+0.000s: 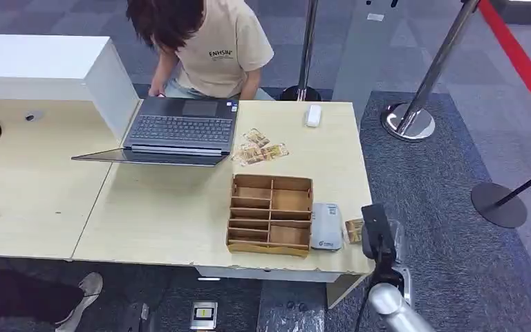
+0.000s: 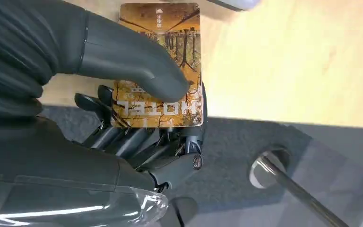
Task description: Pass the card to the sensor for recognition and then transmit it.
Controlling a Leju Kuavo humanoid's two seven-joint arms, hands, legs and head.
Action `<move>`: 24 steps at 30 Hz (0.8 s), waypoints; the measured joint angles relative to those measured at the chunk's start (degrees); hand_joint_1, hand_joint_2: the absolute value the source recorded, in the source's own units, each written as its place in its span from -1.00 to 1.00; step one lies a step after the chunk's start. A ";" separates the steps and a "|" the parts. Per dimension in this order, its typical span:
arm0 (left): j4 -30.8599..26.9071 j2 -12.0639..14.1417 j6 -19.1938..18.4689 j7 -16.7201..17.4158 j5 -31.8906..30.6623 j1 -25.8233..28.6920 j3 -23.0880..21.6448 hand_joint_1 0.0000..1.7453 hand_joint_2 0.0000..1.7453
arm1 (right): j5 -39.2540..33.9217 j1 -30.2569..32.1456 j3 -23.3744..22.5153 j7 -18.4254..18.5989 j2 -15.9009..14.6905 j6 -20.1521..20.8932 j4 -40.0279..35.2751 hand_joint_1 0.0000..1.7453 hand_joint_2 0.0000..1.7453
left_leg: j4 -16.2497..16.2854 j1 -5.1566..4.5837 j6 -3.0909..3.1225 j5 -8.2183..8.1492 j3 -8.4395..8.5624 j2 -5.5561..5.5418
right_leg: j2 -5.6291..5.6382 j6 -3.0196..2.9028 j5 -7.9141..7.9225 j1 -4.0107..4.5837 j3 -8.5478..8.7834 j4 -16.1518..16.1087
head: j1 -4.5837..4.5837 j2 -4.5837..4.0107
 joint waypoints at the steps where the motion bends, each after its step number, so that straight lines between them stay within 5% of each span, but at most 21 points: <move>1: 0.00 0.02 0.00 -0.02 0.07 0.00 0.00 -1.00 -1.00 | 0.31 0.20 -0.15 0.31 -0.13 0.15 -1.29 1.00 1.00 | 0.00 0.00 0.00 0.00 0.00 0.00 | 0.00 0.00 0.00 0.00 0.00 0.00 | 0.00 0.00; 13: 0.00 0.20 0.00 -0.31 0.50 0.08 0.00 -1.00 -1.00 | 1.22 1.53 -1.20 0.94 -0.74 1.35 -9.83 1.00 1.00 | 0.00 0.00 0.00 0.00 -0.01 0.00 | 0.00 0.00 0.00 0.00 -0.01 0.00 | 0.00 0.00; 24: 0.00 0.20 0.66 -2.10 0.59 0.79 -0.02 -1.00 -1.00 | -1.16 2.47 -0.50 2.95 -0.81 8.06 -12.69 1.00 1.00 | 0.00 0.01 0.00 -0.01 -0.04 -0.01 | 0.00 0.00 -0.01 0.00 -0.02 0.00 | 0.00 0.00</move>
